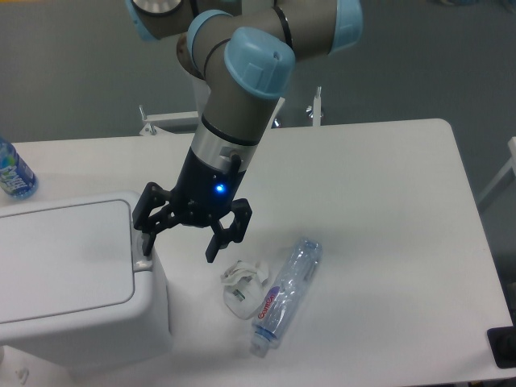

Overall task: Open the trash can
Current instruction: 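Press down on the grey button with the gripper fingers, then lift the gripper up and away from the opened trash can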

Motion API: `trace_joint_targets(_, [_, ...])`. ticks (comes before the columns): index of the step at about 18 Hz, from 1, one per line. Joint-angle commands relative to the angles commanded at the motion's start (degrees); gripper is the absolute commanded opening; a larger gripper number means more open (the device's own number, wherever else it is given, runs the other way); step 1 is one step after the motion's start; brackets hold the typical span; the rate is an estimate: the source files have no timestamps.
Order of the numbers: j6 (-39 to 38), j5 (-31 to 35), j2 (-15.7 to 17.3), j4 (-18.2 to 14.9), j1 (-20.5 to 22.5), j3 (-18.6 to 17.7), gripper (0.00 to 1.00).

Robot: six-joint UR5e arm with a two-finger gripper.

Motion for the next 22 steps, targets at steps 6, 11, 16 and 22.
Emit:
trace_joint_targets(6, [0.00, 0.00, -0.09, 0.35, 0.00, -0.09, 1.00])
trace_joint_targets(11, [0.00, 0.00, -0.18, 0.35, 0.00, -0.09, 1.00])
trace_joint_targets(16, [0.09, 0.09, -0.44, 0.35, 0.00, -0.09, 1.00])
trace_joint_targets(22, [0.70, 0.70, 0.00, 0.35, 0.09, 2.18, 1.00])
